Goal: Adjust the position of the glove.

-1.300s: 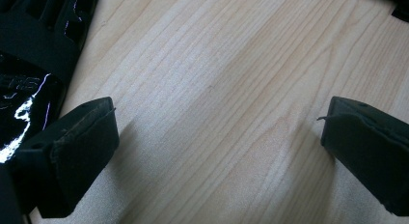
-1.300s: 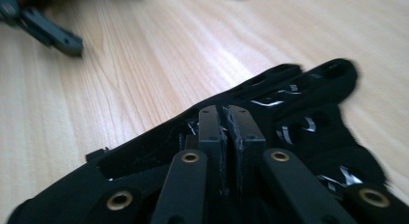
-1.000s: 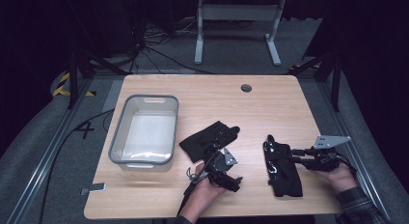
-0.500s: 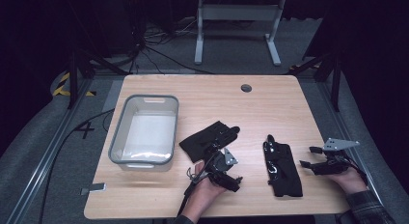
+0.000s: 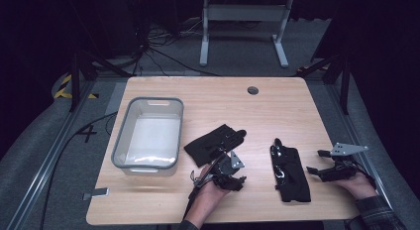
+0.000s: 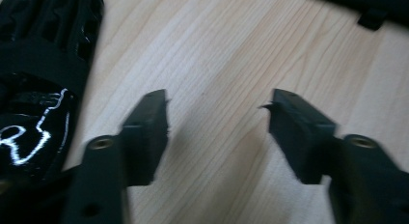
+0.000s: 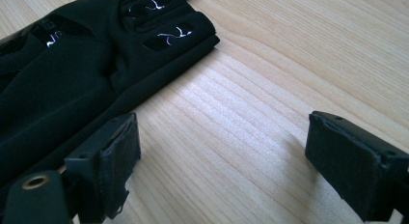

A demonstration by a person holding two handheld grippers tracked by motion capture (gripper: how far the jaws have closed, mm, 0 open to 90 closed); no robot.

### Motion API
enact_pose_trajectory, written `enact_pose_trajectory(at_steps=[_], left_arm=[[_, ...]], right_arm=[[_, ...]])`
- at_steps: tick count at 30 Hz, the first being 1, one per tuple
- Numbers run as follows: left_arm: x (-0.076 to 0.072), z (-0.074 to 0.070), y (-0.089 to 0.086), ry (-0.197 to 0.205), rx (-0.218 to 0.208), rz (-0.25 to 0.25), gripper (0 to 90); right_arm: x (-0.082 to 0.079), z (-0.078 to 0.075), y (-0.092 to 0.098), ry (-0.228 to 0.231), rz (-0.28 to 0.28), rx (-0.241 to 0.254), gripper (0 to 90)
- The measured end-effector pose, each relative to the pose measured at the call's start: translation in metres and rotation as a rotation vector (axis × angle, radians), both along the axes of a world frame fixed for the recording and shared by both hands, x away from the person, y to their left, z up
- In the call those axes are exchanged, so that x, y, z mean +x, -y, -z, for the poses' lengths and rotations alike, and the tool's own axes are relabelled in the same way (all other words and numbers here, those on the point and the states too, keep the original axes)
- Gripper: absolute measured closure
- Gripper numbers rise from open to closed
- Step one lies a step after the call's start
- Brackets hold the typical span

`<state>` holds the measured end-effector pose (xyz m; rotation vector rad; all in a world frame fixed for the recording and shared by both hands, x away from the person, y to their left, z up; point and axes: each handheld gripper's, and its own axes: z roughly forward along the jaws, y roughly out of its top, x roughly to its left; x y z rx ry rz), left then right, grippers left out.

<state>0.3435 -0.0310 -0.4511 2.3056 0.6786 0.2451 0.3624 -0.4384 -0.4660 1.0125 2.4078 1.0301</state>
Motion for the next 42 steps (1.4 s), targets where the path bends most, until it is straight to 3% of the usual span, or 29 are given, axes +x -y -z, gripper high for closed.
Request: enact_pose_trajectory(at_steps=[4, 7, 9, 15, 18, 23, 28, 32, 36, 42], left_arm=[[0.005, -0.011, -0.004, -0.024, 0.01, -0.034, 67.9], [0.012, -0.018, -0.008, -0.038, -0.005, -0.059, 82.9], [0.017, -0.023, -0.01, -0.044, -0.011, -0.067, 89.5], [0.038, -0.025, -0.013, -0.024, 0.003, -0.116, 89.9], [0.05, -0.019, -0.014, -0.044, 0.021, -0.141, 89.9], [0.062, -0.018, -0.015, -0.035, 0.036, -0.173, 89.9], [0.07, -0.011, -0.013, -0.052, 0.062, -0.196, 89.8], [0.074, -0.004, -0.012, -0.062, 0.092, -0.194, 89.8], [0.073, -0.003, -0.009, -0.066, 0.09, -0.193, 89.8], [0.069, -0.003, 0.003, -0.074, 0.08, -0.149, 89.8]], right_arm=[[0.0, 0.0, 0.0, -0.001, -0.001, -0.002, 11.9], [0.0, 0.0, 0.0, -0.002, -0.003, -0.002, 11.6], [0.0, 0.0, 0.0, -0.003, -0.003, -0.002, 11.5], [0.0, 0.0, 0.0, -0.003, -0.004, -0.003, 11.2], [0.0, 0.0, -0.001, -0.004, -0.005, -0.003, 11.0], [0.001, 0.0, -0.001, -0.003, -0.01, -0.004, 10.6], [0.001, 0.0, -0.001, -0.004, -0.01, -0.004, 10.6], [0.001, 0.0, -0.001, -0.004, -0.011, -0.004, 10.5], [0.001, 0.0, -0.001, -0.003, -0.012, -0.004, 10.5], [0.001, 0.0, -0.001, -0.004, -0.012, -0.005, 10.5]])
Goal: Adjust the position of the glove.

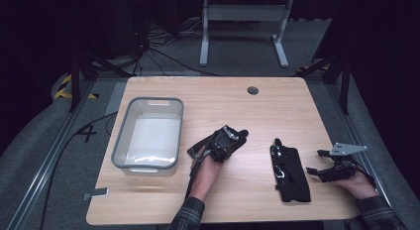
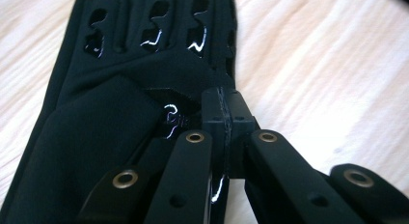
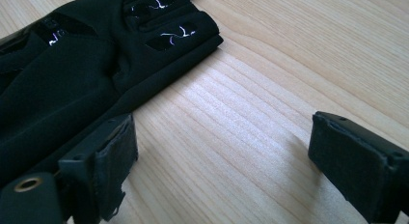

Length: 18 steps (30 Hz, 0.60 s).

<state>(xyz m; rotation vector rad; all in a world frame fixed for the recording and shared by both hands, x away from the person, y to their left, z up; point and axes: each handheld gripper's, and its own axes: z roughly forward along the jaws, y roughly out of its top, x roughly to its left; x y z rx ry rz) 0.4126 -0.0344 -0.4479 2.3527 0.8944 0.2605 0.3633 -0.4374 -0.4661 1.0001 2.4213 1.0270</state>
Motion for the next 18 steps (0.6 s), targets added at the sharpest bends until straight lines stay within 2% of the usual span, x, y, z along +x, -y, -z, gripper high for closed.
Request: enact_pose_trajectory(at_steps=[9, 12, 14, 18], left_arm=[[-0.01, 0.0, 0.038, -0.021, -0.027, 0.102, 89.8], [-0.012, 0.0, 0.047, -0.021, -0.023, 0.131, 89.7], [-0.012, -0.002, 0.047, -0.027, -0.023, 0.136, 89.2], [-0.01, -0.009, 0.039, -0.02, -0.072, 0.109, 88.7]], right_arm=[[0.0, 0.0, 0.0, 0.0, 0.0, 0.0, 10.5], [0.0, 0.0, 0.0, 0.0, 0.0, 0.0, 10.5], [0.0, 0.0, 0.0, 0.0, 0.0, 0.0, 10.5], [0.0, 0.0, 0.0, 0.0, 0.0, 0.0, 10.5]])
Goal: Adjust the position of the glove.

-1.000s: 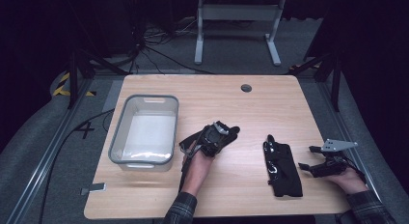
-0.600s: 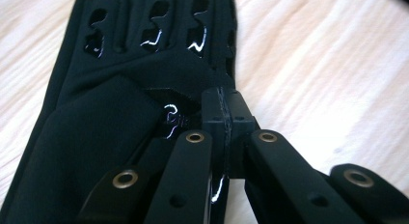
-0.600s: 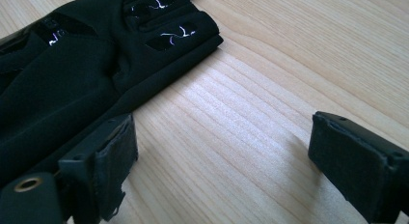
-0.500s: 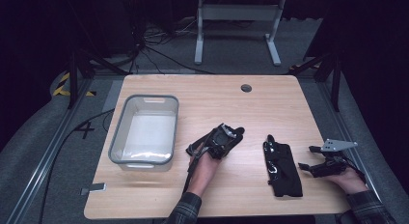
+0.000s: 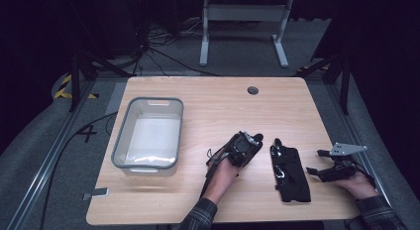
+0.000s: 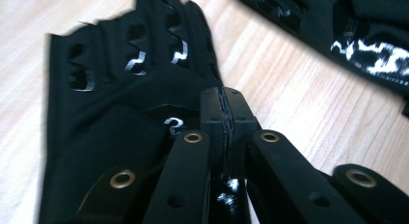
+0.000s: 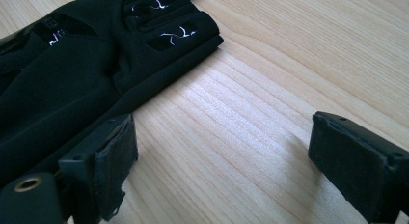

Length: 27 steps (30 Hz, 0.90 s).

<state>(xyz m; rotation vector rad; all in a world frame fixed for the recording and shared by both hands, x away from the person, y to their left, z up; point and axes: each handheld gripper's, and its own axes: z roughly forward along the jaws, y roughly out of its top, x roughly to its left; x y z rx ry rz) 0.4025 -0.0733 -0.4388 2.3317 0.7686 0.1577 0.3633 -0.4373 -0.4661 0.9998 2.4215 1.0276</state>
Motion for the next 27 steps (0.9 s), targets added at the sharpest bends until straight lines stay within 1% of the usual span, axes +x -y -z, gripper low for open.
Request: enact_pose_trajectory(at_steps=[2, 3, 6, 9, 10, 11, 13, 14, 17, 19, 20, 21, 23, 26, 27], left_arm=[[0.003, -0.003, -0.006, 0.001, -0.011, -0.013, 88.8], [0.006, -0.006, -0.01, 0.008, 0.0, -0.022, 88.8], [0.015, -0.014, -0.02, 0.025, -0.02, -0.052, 89.2], [0.026, -0.017, -0.026, 0.041, -0.005, -0.074, 89.3], [0.031, -0.017, -0.028, 0.038, -0.011, -0.087, 89.3], [0.033, -0.017, -0.029, 0.036, -0.004, -0.096, 89.3], [0.04, -0.013, -0.031, 0.042, 0.026, -0.114, 89.3], [0.045, -0.01, -0.032, 0.03, 0.032, -0.117, 89.3], [0.051, -0.001, -0.032, 0.015, 0.066, -0.124, 89.3], [0.053, 0.005, -0.033, -0.002, 0.077, -0.13, 89.3], [0.053, 0.007, -0.034, -0.008, 0.069, -0.132, 89.3], [0.053, 0.007, -0.034, -0.011, 0.066, -0.137, 89.3], [0.05, 0.006, -0.034, -0.015, 0.078, -0.133, 89.3], [0.044, 0.005, -0.035, -0.019, 0.091, -0.13, 89.3], [0.041, 0.005, -0.037, -0.028, 0.093, -0.128, 89.4]], right_arm=[[0.0, 0.0, 0.0, 0.0, 0.0, 0.0, 10.5], [0.0, 0.0, 0.0, 0.0, 0.0, 0.0, 10.5], [0.0, 0.0, 0.0, 0.0, 0.0, 0.0, 10.5], [0.0, 0.0, 0.0, 0.0, 0.0, 0.0, 10.5], [0.0, 0.0, 0.0, 0.0, 0.0, 0.0, 10.5], [0.0, 0.0, 0.0, 0.0, 0.0, 0.0, 10.5], [0.0, 0.0, 0.0, 0.0, 0.0, 0.0, 10.5], [0.0, 0.0, 0.0, 0.0, 0.0, 0.0, 10.5], [0.0, 0.0, 0.0, 0.0, 0.0, 0.0, 10.5], [0.0, 0.0, 0.0, 0.0, 0.0, 0.0, 10.5], [0.0, 0.0, 0.0, 0.0, 0.0, 0.0, 10.5], [0.0, 0.0, 0.0, 0.0, 0.0, 0.0, 10.5], [0.0, 0.0, 0.0, 0.0, 0.0, 0.0, 10.5], [0.0, 0.0, 0.0, 0.0, 0.0, 0.0, 10.5], [0.0, 0.0, 0.0, 0.0, 0.0, 0.0, 10.5]])
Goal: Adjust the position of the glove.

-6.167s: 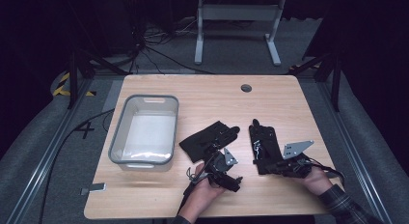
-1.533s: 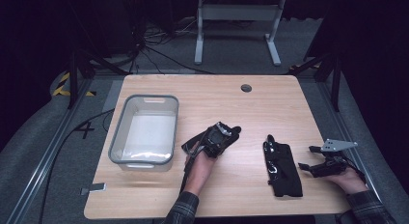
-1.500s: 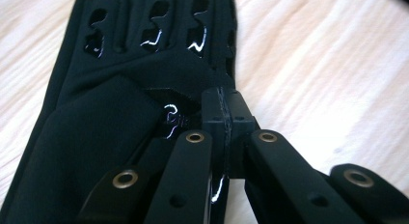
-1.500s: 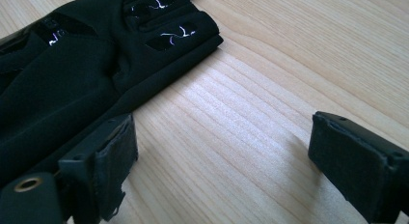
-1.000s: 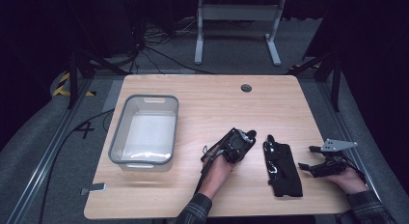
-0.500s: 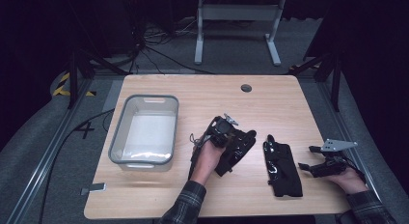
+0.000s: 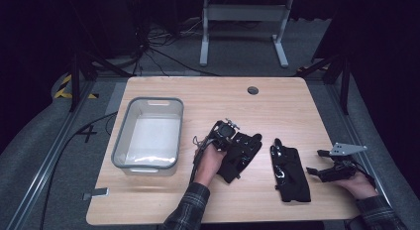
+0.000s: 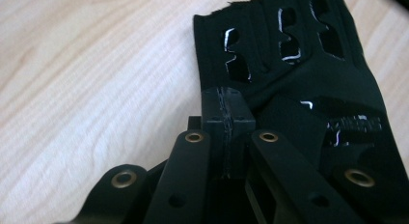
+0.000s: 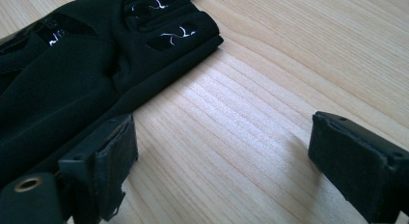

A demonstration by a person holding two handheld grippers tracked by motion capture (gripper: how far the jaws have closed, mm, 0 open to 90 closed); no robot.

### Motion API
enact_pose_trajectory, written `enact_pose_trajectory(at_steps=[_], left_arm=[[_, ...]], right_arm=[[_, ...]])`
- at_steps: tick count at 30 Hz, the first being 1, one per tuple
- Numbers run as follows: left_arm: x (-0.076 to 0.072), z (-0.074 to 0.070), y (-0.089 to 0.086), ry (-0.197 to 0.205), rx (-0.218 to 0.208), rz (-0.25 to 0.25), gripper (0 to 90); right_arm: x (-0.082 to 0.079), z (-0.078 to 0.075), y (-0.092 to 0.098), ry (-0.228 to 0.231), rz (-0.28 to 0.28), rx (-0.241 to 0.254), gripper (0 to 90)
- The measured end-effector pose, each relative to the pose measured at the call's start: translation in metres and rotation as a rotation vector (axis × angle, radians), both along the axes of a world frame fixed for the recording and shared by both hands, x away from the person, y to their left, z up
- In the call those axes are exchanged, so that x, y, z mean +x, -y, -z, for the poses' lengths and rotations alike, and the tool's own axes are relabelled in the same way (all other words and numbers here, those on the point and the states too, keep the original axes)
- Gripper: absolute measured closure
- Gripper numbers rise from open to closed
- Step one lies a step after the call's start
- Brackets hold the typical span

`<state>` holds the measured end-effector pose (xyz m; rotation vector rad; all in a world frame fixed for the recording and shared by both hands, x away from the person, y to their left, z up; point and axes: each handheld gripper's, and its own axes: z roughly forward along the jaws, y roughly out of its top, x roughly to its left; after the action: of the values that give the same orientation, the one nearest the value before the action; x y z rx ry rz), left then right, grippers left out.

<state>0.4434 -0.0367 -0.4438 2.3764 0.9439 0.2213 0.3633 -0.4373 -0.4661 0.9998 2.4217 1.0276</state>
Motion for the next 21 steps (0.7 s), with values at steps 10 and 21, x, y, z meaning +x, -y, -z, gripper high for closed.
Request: enact_pose_trajectory(at_steps=[10, 21], left_arm=[[-0.031, -0.001, -0.009, -0.04, -0.003, 0.036, 89.1], [-0.06, 0.001, -0.01, -0.061, -0.039, 0.072, 87.8]], right_arm=[[0.0, 0.0, 0.0, 0.0, 0.0, 0.0, 10.5], [0.0, 0.0, 0.0, 0.0, 0.002, 0.0, 10.7]])
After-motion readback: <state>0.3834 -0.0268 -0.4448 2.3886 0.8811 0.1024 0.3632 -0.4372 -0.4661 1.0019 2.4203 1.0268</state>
